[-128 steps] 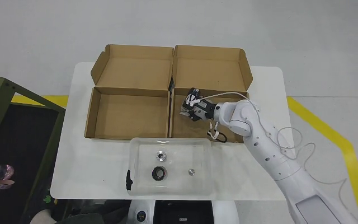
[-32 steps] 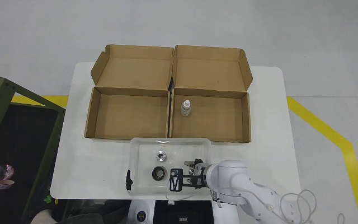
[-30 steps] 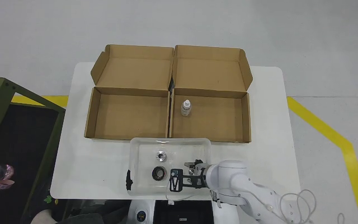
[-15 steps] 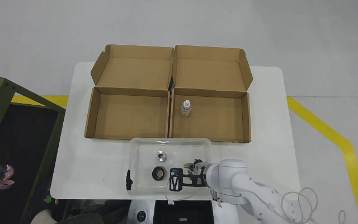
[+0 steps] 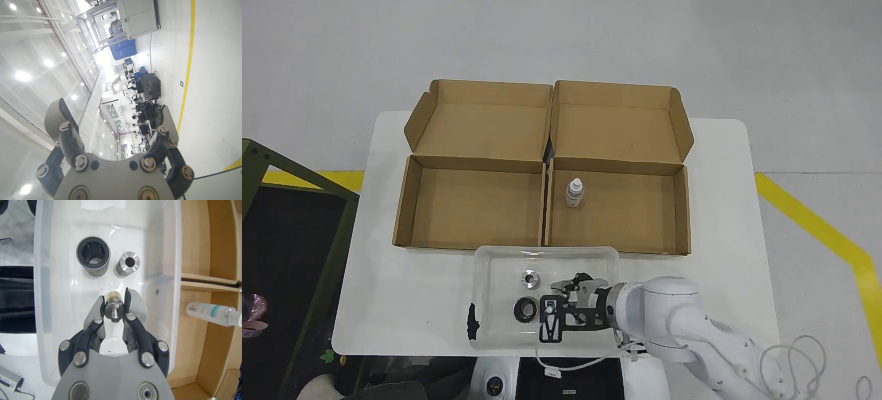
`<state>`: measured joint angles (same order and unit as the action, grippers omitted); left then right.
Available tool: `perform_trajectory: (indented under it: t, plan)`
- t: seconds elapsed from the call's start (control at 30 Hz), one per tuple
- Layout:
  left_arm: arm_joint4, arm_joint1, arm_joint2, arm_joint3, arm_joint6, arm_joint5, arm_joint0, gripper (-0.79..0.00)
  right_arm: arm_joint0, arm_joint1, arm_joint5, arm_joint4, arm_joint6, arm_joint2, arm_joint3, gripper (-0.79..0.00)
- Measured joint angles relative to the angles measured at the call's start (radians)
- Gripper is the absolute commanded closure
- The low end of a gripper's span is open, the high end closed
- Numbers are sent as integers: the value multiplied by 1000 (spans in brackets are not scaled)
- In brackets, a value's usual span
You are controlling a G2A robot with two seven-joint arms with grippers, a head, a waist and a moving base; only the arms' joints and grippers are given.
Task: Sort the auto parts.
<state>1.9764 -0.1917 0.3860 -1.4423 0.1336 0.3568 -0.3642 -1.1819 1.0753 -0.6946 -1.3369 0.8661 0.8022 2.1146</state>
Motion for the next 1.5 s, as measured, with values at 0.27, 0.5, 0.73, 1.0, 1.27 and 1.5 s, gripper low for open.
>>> perform_trajectory:
  t: [0.27, 0.5, 0.73, 1.0, 1.27, 1.5]
  plan:
    - [0, 0, 0, 0, 0, 0, 0, -785, -28, -10, 16, -38, -232, 69, 3, 0]
    - [0, 0, 0, 0, 0, 0, 0, -785, -69, -17, 80, -104, -407, 129, 11, 0]
    - [0, 0, 0, 0, 0, 0, 0, -785, -102, -25, 104, -135, -492, 188, 11, 0]
    - [0, 0, 0, 0, 0, 0, 0, -785, -128, -34, 104, -114, -513, 267, 11, 0]
    - [0, 0, 0, 0, 0, 0, 0, -785, -125, -39, 98, -77, -523, 332, -13, 0]
    - [0, 0, 0, 0, 0, 0, 0, -785, -75, -36, 86, -14, -511, 360, -101, 0]
